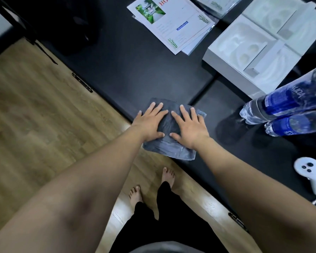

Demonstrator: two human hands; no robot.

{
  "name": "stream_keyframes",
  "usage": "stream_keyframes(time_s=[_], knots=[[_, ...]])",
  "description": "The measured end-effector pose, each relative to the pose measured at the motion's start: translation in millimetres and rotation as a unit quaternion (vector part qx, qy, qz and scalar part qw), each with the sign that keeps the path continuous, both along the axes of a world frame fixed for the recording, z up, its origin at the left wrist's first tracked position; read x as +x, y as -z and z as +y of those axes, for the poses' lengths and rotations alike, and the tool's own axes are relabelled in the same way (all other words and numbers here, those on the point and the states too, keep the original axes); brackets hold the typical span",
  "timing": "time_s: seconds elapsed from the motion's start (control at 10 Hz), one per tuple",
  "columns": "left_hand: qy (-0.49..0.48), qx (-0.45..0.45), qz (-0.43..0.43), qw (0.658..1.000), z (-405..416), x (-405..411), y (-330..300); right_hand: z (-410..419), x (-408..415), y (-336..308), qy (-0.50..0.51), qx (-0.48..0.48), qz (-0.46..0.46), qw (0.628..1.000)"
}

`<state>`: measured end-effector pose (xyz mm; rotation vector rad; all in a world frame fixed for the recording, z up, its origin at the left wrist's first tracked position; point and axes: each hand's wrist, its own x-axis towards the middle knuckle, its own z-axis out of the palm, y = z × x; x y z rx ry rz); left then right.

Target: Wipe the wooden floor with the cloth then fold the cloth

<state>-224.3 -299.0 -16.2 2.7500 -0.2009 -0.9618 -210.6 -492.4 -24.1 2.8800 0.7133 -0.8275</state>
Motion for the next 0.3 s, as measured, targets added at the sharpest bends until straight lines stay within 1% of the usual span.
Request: stream_keyframes(time_s=[0.1,0.2,0.3], knots=[[-0.010,-0.009,-0.023,1.000,3.1,-2.7,-1.5,-0.7,-3.7,-0.9,0.010,0.006,-0.011,1.000],[-0.032,-0.034,-0.048,0.998,7.7,-17.8,-5.9,-0.1,-16.6,-2.6,-0.008,-0.025,-0.001,1.000],[-0.057,-0.043,-0.061,0.996,16.1,-28.8,-10.1,9.3,-16.7,-10.4,0.001,-0.016,-0.003,1.000]])
